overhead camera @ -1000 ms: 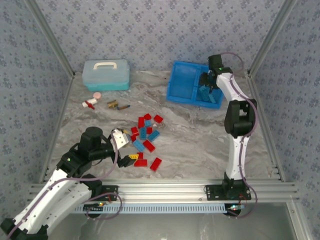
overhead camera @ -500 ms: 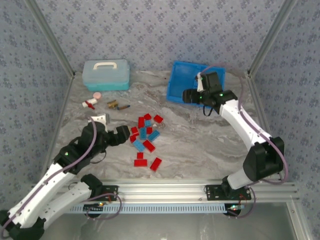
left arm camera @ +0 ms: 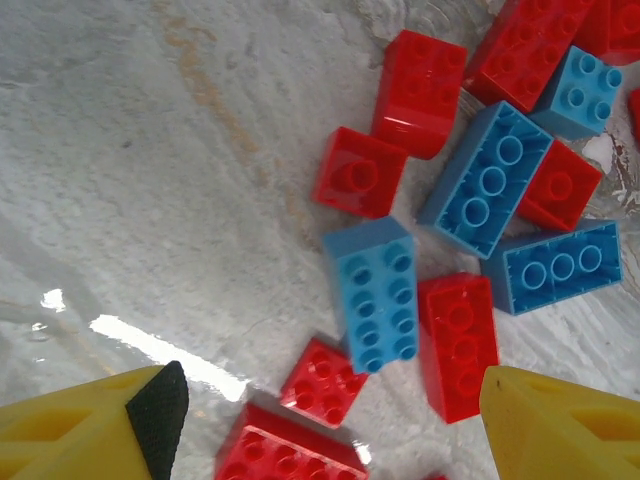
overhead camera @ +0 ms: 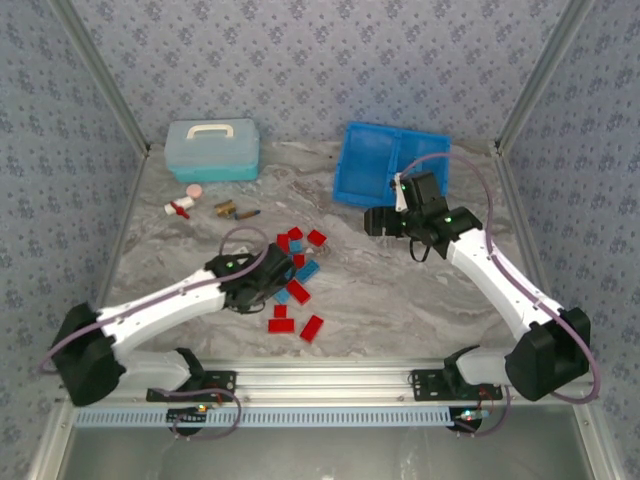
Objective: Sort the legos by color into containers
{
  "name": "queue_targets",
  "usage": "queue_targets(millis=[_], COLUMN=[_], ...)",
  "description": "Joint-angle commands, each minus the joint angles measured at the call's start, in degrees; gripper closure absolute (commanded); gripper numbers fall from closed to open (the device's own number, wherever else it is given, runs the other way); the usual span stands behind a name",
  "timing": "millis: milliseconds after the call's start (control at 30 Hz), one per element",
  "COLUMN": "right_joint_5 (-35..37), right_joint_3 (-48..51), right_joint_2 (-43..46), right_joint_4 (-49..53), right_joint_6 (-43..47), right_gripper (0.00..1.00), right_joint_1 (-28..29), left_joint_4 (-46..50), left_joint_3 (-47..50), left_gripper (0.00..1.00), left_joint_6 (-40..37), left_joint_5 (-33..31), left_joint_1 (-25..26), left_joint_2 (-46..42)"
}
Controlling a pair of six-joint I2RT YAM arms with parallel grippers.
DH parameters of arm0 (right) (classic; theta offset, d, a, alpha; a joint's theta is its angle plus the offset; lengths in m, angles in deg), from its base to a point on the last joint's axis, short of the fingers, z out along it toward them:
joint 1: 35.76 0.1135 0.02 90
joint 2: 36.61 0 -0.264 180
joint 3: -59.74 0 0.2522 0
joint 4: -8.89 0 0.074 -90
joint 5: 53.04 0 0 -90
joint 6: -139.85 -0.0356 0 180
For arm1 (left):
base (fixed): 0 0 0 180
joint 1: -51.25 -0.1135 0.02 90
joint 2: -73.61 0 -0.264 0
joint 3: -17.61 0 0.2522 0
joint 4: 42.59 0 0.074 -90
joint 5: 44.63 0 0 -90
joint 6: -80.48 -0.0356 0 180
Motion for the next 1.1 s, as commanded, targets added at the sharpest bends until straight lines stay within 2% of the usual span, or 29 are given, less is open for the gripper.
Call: queue_targets(millis=[0, 133, 400, 533, 700, 833, 1067], right_joint_5=[1.3, 1.4, 1.3, 1.3, 1.4, 1.4, 1.0], right_joint_3=[0.2, -0.1, 0.5, 0.4, 0.1, 0.3, 0.2], right_joint_2=[1.5, 1.7, 3.3, 3.4, 3.6, 3.6, 3.5], right_joint_4=[1.4, 3.8, 4.4, 4.8, 5.5, 5.4, 5.3], right_joint_6=[-1.1, -0.8, -0.4, -0.1, 0.1, 0.1, -0.5], right_gripper=[0.12, 0.11, 0.06, 0.05, 0.04, 0.04, 0.02], right_joint_1=[0.6, 0.7, 0.9, 0.9, 0.9, 1.0, 1.3], left_joint_4=[0.3, 1.0, -6.7, -7.0, -3.2, -3.0, -3.4], left_joint_3=[-3.5, -5.2, -3.2, -3.9, -3.8, -1.8, -1.0], left_gripper=[0.23, 0.34, 0.33, 0.32, 0.44, 0.48, 0.61], left_joint_6=[2.2, 2.7, 0.3, 0.4, 2.9, 4.3, 4.5], left_joint_5=[-0.7, 0.0, 1.0, 0.4, -1.1, -2.0, -2.4], left_joint_1=[0.5, 0.5, 0.4, 0.5, 0.5, 0.5, 0.5], left_joint_2=[5.2, 11.0, 16.5, 19.1, 20.6, 19.4, 18.9])
